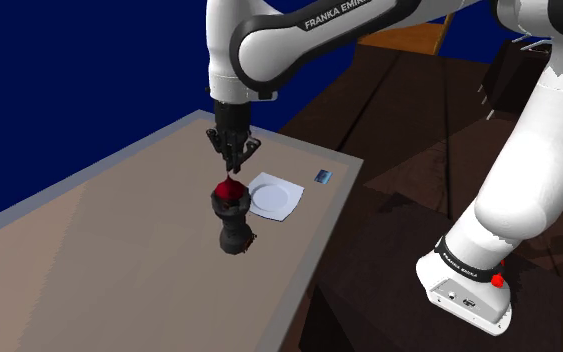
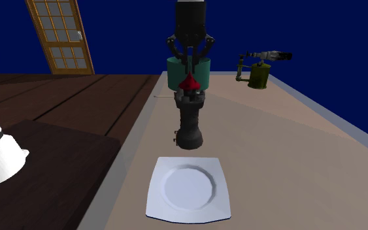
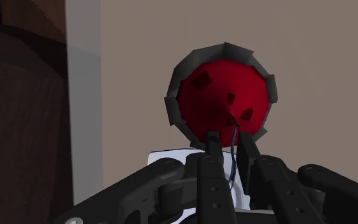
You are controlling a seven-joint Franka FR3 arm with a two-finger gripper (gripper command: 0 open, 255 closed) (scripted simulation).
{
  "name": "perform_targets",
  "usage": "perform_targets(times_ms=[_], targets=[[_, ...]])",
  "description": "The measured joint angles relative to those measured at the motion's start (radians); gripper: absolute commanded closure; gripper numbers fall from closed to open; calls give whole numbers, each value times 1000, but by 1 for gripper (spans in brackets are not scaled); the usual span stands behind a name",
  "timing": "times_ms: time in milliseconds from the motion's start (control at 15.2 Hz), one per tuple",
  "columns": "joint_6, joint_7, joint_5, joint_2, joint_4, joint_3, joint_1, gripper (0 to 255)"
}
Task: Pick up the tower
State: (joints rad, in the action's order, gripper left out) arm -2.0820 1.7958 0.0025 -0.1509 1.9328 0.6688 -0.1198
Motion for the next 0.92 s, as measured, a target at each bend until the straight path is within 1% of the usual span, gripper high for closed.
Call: perform_targets(times_ms=[924], targets=[[171, -13, 34, 52, -129, 4, -10, 255]])
